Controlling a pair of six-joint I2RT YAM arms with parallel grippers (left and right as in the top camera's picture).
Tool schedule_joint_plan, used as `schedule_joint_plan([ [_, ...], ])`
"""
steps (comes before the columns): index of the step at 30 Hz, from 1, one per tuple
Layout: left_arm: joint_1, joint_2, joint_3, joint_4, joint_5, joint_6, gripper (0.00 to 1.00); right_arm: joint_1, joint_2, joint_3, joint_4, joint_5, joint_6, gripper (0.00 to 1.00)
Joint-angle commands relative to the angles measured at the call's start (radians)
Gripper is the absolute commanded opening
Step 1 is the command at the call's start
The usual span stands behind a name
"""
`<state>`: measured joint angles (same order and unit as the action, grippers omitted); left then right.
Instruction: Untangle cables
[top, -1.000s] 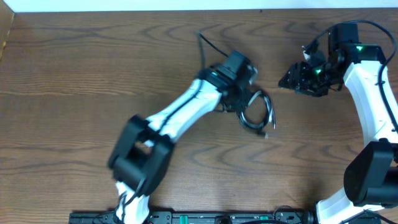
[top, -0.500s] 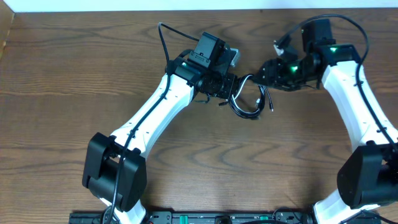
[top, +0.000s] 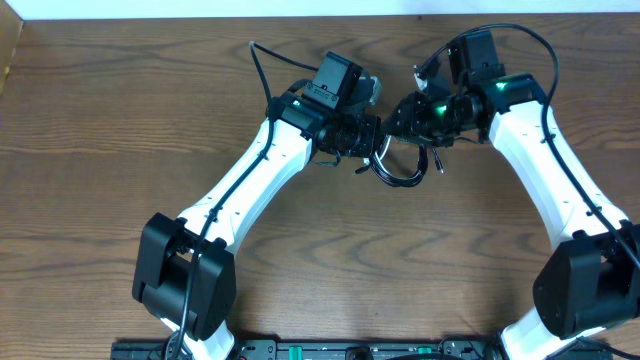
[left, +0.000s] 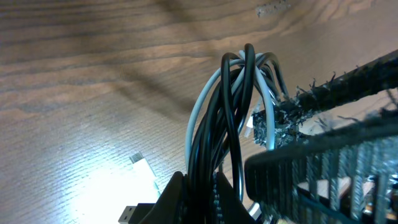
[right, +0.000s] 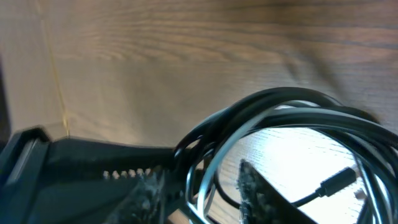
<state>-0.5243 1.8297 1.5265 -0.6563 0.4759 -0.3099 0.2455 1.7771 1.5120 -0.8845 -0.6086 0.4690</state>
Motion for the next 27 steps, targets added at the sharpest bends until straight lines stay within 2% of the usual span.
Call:
schedule_joint_plan([
  [1, 0.005, 0.001, 0.009, 0.0, 0.009, -0.03, 0.07, 0.02, 0.026, -0.006, 0.003, 0.079, 0.064, 0.31],
  [20, 0.005, 0.001, 0.009, 0.007, 0.011, -0.07, 0.07, 0.042, 0.122, -0.035, 0.062, 0.082, 0.077, 0.25],
  [27, 0.013, 0.001, 0.009, 0.006, 0.01, -0.07, 0.07, 0.039, 0.132, -0.035, 0.063, -0.041, 0.049, 0.21],
])
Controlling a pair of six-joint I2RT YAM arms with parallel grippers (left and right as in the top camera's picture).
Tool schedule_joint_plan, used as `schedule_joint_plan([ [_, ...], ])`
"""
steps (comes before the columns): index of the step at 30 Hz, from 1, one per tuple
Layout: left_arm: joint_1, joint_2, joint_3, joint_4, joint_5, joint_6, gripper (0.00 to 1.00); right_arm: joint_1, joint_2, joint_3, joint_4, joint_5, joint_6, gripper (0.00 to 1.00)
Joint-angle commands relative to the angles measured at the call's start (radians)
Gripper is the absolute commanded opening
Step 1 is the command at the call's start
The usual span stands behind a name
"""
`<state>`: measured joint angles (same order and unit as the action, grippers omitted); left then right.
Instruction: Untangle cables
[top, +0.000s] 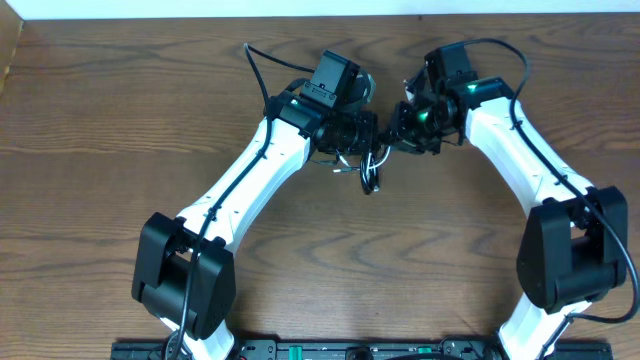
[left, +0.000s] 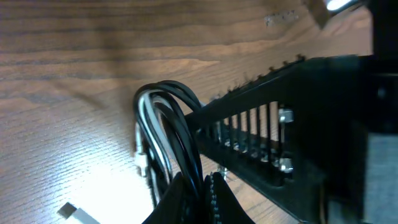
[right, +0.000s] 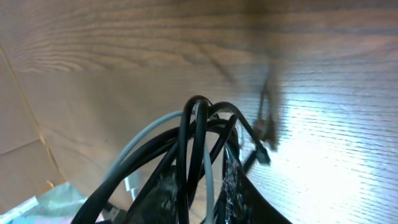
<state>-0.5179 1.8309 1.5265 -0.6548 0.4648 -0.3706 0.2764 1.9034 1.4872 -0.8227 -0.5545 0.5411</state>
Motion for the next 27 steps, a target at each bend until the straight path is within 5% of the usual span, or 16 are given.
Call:
schedule_joint_plan([
  [1, 0.011, 0.0, 0.009, 0.005, 0.021, -0.01, 0.08, 0.004, 0.006, -0.01, 0.0, -0.122, -0.037, 0.21],
  [6, 0.043, 0.0, 0.009, 0.005, 0.022, -0.041, 0.07, -0.021, 0.006, -0.01, -0.02, -0.202, -0.094, 0.21],
  [14, 0.081, 0.0, 0.009, 0.005, 0.039, -0.05, 0.08, 0.005, 0.026, -0.017, -0.041, 0.004, -0.085, 0.15],
  [19, 0.081, 0.0, 0.009, 0.005, 0.041, -0.05, 0.07, 0.036, 0.08, -0.023, -0.029, 0.062, -0.085, 0.01],
  [27, 0.081, -0.001, 0.009, -0.011, 0.041, 0.006, 0.07, -0.023, 0.099, -0.021, -0.049, 0.286, -0.109, 0.01],
])
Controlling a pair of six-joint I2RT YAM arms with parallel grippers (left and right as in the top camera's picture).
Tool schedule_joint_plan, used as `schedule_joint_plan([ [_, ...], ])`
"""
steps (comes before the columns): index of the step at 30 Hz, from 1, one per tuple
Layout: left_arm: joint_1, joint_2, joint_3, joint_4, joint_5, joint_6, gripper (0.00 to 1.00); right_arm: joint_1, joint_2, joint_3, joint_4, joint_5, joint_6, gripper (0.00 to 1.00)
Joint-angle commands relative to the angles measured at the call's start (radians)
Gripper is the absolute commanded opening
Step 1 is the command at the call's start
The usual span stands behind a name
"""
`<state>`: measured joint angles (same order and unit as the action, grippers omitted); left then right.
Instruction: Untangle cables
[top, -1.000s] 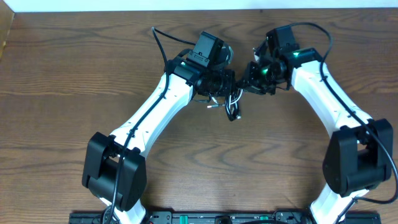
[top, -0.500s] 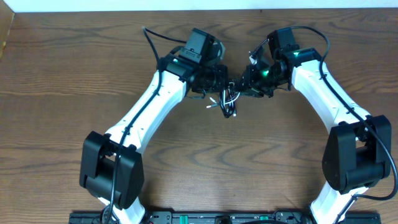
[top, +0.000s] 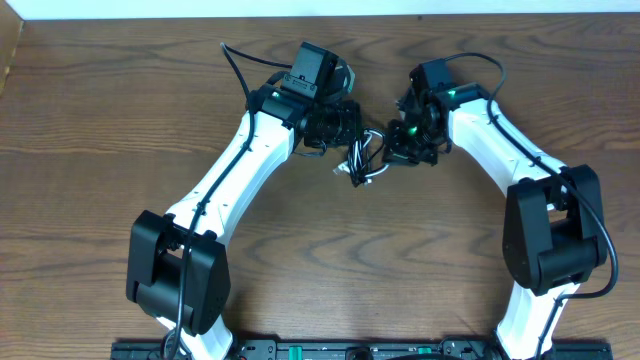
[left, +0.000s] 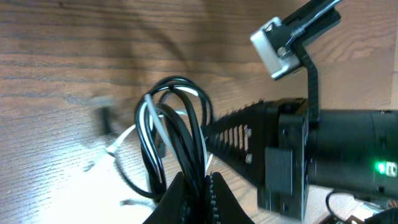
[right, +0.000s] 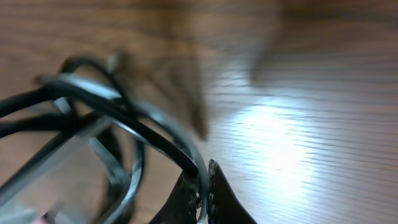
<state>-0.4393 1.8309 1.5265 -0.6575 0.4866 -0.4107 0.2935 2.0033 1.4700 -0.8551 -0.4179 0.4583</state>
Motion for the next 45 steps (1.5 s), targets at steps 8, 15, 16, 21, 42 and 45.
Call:
schedule_joint_plan([
  [8, 0.035, -0.005, 0.009, -0.053, 0.026, 0.197, 0.07, -0.253, -0.002, -0.004, -0.158, 0.441, -0.043, 0.01],
  [15, 0.034, -0.051, 0.009, -0.056, 0.151, 0.335, 0.08, -0.358, -0.003, 0.018, -0.188, 0.123, -0.276, 0.11],
  [16, 0.034, -0.055, 0.009, -0.056, 0.169, 0.33, 0.07, -0.365, -0.003, 0.032, -0.202, 0.042, -0.324, 0.13],
  [21, 0.016, -0.053, 0.009, -0.057, 0.206, 0.258, 0.07, -0.375, -0.003, 0.117, -0.28, -0.266, -0.481, 0.27],
  [42, 0.019, -0.053, 0.009, 0.014, 0.073, -0.153, 0.08, -0.088, 0.0, 0.018, 0.008, -0.478, -0.272, 0.47],
  [45, 0.019, -0.053, 0.009, 0.014, 0.074, -0.153, 0.07, -0.055, 0.0, -0.018, 0.089, -0.419, -0.163, 0.45],
])
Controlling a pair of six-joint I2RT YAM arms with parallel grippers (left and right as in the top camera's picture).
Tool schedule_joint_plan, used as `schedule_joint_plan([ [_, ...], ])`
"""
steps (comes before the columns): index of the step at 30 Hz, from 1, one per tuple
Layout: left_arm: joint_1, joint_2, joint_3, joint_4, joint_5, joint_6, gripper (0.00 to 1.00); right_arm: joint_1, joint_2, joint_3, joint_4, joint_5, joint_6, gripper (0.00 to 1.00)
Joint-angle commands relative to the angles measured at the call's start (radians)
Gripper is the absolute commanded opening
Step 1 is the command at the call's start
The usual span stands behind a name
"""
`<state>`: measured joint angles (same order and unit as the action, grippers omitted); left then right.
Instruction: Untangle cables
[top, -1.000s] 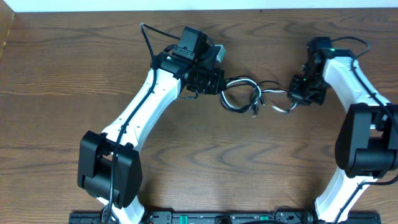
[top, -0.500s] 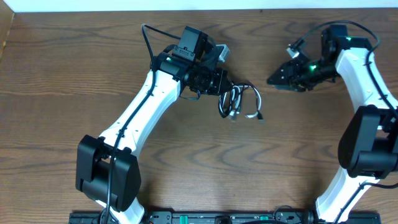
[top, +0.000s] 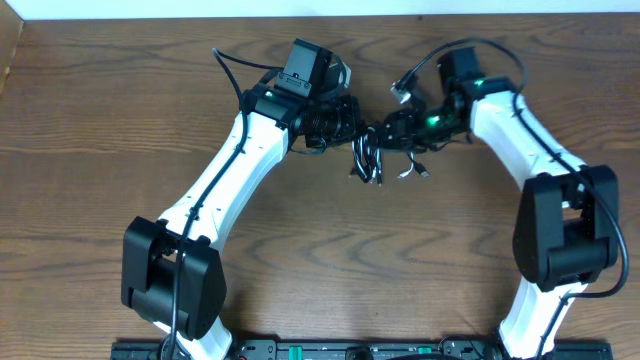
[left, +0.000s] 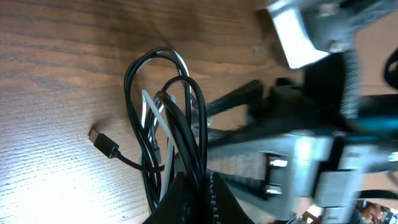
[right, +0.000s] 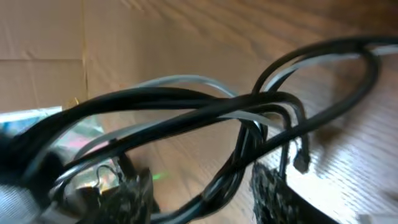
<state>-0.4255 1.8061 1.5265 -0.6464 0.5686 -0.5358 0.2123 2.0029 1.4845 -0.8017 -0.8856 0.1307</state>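
Note:
A tangle of black and white cables (top: 368, 158) sits between the two grippers at the far middle of the table. My left gripper (top: 352, 130) is shut on several black strands, shown at the bottom of the left wrist view (left: 200, 186), where the loops (left: 165, 106) fan out above it. A loose USB plug (left: 102, 142) lies on the wood. My right gripper (top: 392, 131) reaches in from the right. It is open (right: 202, 193), fingers (right: 273, 186) wide apart, with the bundle (right: 205, 106) running through the gap.
The wooden table (top: 100, 200) has a white wall along its far edge, close behind the grippers. The right arm's own black cable (top: 470, 50) arcs above its wrist. A small dark plug (right: 301, 163) dangles near the right finger.
My right gripper was shut on a black strand and now stands open with the bundle between its fingers. The tangle sits slightly further right. My left gripper remains shut on the cables.
At first both grippers met at the bundle, the left shut on it and the right's fingers apart around a loop. The right then closed on the strands, and both arms moved toward the far edge. Now the right is open again.

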Motion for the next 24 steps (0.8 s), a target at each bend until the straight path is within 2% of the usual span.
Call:
schedule_joint_plan([
  [1, 0.005, -0.028, 0.009, 0.003, -0.008, -0.027, 0.07, 0.036, 0.0, -0.041, 0.053, 0.079, 0.196, 0.43],
  [3, 0.005, -0.028, 0.009, 0.003, -0.008, -0.027, 0.08, 0.051, 0.0, -0.052, 0.074, 0.142, 0.24, 0.38],
  [5, 0.005, -0.028, 0.009, 0.003, -0.009, -0.027, 0.07, 0.064, 0.0, -0.056, 0.093, 0.2, 0.263, 0.28],
  [6, 0.005, -0.028, 0.009, 0.003, -0.009, -0.027, 0.07, 0.067, 0.0, -0.056, 0.1, 0.216, 0.266, 0.22],
  [7, 0.005, -0.028, 0.009, 0.003, -0.01, -0.026, 0.08, 0.07, 0.0, -0.056, 0.106, 0.227, 0.266, 0.08],
  [8, 0.005, -0.028, 0.009, 0.003, -0.016, -0.02, 0.07, 0.07, 0.0, -0.056, 0.111, 0.232, 0.266, 0.01],
  [11, 0.005, -0.028, 0.009, -0.004, -0.073, 0.065, 0.08, 0.051, -0.005, -0.042, 0.087, 0.22, 0.254, 0.01],
  [13, 0.005, -0.027, 0.009, -0.045, -0.186, 0.123, 0.08, 0.014, -0.041, -0.034, 0.03, 0.2, 0.222, 0.01],
  [16, 0.005, -0.027, 0.009, -0.087, -0.271, 0.184, 0.08, -0.043, -0.105, -0.034, -0.031, 0.149, 0.166, 0.01],
  [21, 0.005, -0.027, 0.009, -0.108, -0.291, 0.316, 0.08, -0.156, -0.202, -0.034, -0.133, 0.152, 0.103, 0.01],
  [24, 0.005, -0.027, 0.009, -0.109, -0.289, 0.38, 0.07, -0.193, -0.217, -0.034, -0.174, 0.284, 0.1, 0.01],
])
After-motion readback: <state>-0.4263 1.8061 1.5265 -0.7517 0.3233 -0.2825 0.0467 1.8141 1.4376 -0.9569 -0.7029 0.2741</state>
